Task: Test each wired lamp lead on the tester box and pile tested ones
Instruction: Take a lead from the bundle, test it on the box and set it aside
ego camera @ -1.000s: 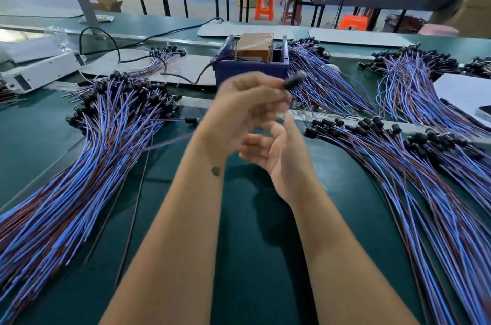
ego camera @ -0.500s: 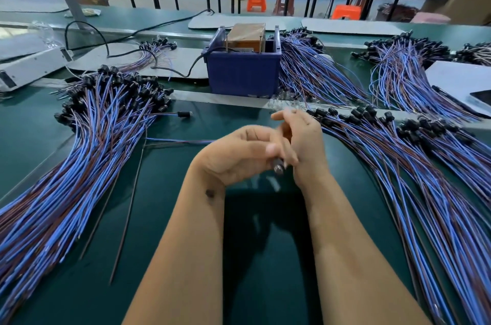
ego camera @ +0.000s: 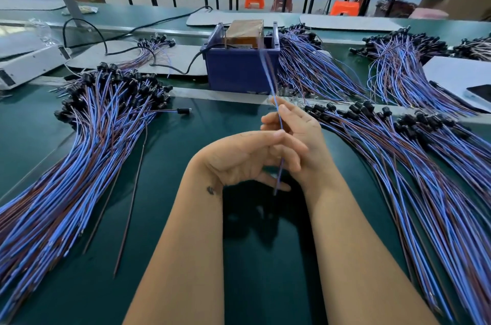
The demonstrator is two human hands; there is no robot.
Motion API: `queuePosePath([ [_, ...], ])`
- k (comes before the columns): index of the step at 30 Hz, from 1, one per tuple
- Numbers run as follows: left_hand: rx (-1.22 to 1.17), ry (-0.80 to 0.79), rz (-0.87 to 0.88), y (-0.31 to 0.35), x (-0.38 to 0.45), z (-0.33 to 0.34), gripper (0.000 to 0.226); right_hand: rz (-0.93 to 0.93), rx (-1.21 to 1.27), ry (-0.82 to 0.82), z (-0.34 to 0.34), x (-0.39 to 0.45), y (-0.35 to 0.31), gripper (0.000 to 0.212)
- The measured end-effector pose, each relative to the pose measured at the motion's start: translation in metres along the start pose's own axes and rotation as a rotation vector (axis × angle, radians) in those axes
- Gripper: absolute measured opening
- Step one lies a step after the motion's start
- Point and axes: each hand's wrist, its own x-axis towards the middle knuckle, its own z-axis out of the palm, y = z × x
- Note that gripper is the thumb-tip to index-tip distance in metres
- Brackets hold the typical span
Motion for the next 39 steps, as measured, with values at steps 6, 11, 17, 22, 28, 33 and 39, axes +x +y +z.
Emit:
queuePosePath([
  [6, -0.138, 0.6, 0.114, 0.001, -0.009, -0.031, 0.045, 0.032, 0.028, -0.058, -0.004, 0.003, 0.003, 0.016],
  [11, -0.143, 0.8, 0.209, -0.004, 0.007, -0.031, 0.033, 0.079, -0.313, -0.113, 0.003, 0.001, 0.011, 0.021],
  [17, -0.12, 0.878, 0.258, -0.006, 0.021, -0.021, 0.02, 0.028, -0.505, -0.081, 0.016, -0.001, 0.019, 0.024],
  [22, -0.169, 0.9, 0.304, -0.008, 0.019, -0.019, 0.014, -0.016, -0.557, -0.038, 0.018, -0.002, 0.023, 0.023],
  [28, 0.05, 1.002, 0.251, -0.014, 0.024, -0.018, 0.018, -0.092, -0.699, 0.1, 0.017, 0.003, 0.029, 0.019],
  [33, 0.264, 1.147, 0.28, -0.022, 0.03, -0.015, 0.019, -0.178, -0.84, 0.154, 0.021, 0.0, 0.032, 0.017],
  [39, 0.346, 1.258, 0.37, -0.02, 0.027, -0.018, 0.02, -0.265, -0.891, 0.214, 0.02, -0.002, 0.031, 0.016],
])
